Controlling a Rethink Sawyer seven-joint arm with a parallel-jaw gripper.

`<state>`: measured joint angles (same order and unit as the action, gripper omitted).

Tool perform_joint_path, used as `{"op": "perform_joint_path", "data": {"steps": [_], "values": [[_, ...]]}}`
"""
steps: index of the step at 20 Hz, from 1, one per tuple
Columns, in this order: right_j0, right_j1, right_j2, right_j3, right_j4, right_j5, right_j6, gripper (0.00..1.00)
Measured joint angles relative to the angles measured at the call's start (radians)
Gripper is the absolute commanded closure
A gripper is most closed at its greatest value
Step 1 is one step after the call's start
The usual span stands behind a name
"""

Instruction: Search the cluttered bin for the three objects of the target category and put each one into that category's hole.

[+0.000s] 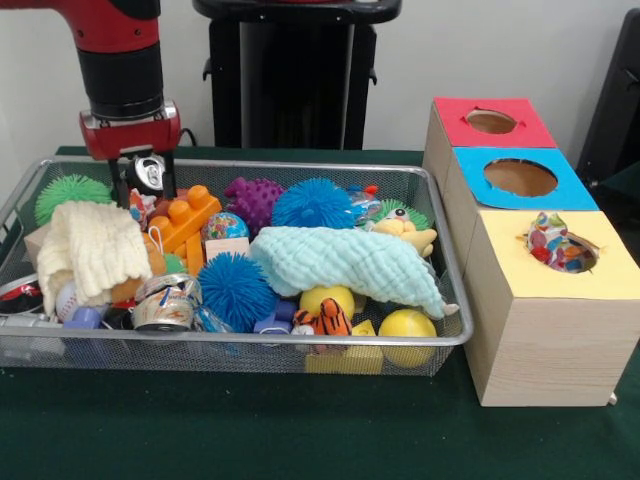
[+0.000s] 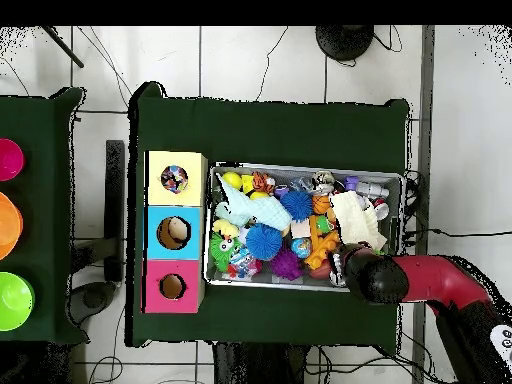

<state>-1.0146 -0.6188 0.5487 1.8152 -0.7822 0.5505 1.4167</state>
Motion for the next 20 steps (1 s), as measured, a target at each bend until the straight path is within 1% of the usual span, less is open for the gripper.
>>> {"op": "perform_joint_path", "data": {"steps": [8, 20], "values": [[0.0, -0.015, 0.0, -0.002, 0.001, 0.0, 0.0, 0.0], [0.0, -0.002, -0.004, -0.002, 0.0, 0.0, 0.0, 0.0]]}}
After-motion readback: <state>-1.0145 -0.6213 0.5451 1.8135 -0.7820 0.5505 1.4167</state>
